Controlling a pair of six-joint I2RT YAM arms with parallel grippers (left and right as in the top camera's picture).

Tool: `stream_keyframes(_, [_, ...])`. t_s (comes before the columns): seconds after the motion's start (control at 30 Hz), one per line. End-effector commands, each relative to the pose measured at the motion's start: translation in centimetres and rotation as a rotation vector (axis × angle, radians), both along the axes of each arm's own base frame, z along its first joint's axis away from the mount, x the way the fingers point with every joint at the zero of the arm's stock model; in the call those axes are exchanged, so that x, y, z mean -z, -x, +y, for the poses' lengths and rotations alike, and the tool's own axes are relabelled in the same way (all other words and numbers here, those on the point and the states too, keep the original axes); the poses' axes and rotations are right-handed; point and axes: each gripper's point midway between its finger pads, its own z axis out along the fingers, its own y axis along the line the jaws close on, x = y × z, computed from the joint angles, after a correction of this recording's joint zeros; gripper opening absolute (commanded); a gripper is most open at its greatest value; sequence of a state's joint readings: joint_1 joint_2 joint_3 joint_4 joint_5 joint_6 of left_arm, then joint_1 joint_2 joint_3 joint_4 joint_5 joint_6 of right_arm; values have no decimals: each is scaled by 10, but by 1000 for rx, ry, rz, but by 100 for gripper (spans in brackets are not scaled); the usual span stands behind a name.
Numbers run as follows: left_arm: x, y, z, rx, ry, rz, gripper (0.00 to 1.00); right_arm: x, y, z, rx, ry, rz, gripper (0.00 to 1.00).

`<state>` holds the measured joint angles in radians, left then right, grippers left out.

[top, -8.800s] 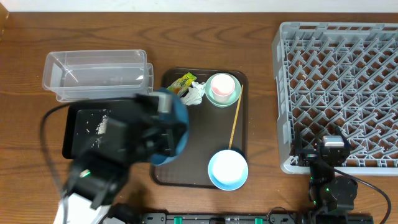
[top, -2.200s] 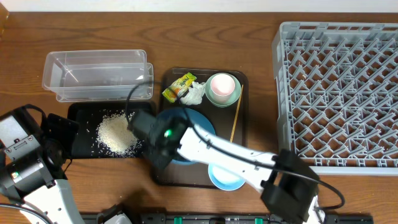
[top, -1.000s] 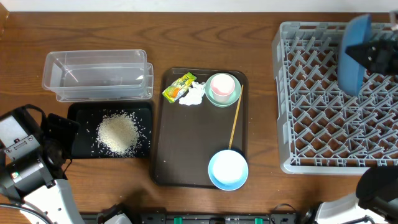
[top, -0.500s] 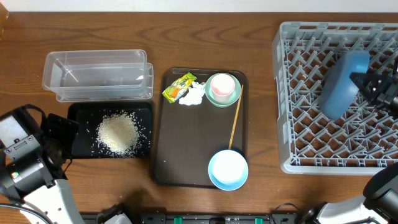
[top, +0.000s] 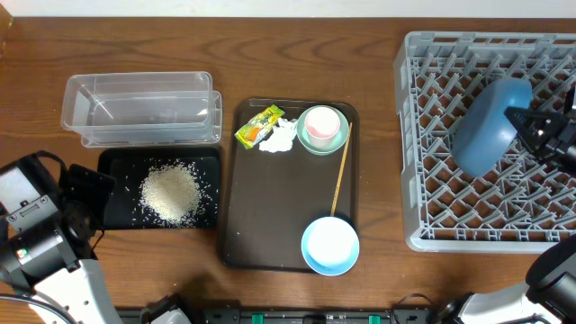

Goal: Sort waste into correct bins and load items into the dishwasher rack
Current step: 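Lift the blue plate with the right gripper over the dish rack, then lower the blue plate into the dish rack and release it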

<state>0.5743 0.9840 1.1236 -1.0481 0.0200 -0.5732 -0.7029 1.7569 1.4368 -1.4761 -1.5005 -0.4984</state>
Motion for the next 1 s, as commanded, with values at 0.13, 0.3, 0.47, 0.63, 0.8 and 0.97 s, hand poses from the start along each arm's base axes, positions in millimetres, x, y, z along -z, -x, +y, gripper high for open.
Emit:
stream_keyframes(0.13, [-7, 0, 3, -12, -10, -13, 95, -13, -2, 8, -14, 10, -105, 1])
stream_keyframes(0.3, [-7, 0, 3, -12, -10, -13, 95, -13, -5, 27, -70, 16, -117, 1])
stream_keyframes(0.47, [-7, 0, 3, -12, -10, -13, 95, -12, -9, 46, -130, 33, -144, 1])
stream_keyframes(0.63, [-7, 0, 3, -12, -11, -13, 95, -5, -8, 46, -140, 70, -127, 1])
stream_keyframes(0.8, [-7, 0, 3, -12, -10, -13, 95, 8, -5, 45, -150, 113, -68, 1])
stream_keyframes(0.97, [-7, 0, 3, -12, -10, -13, 95, 11, -3, 30, -109, 111, -33, 1])
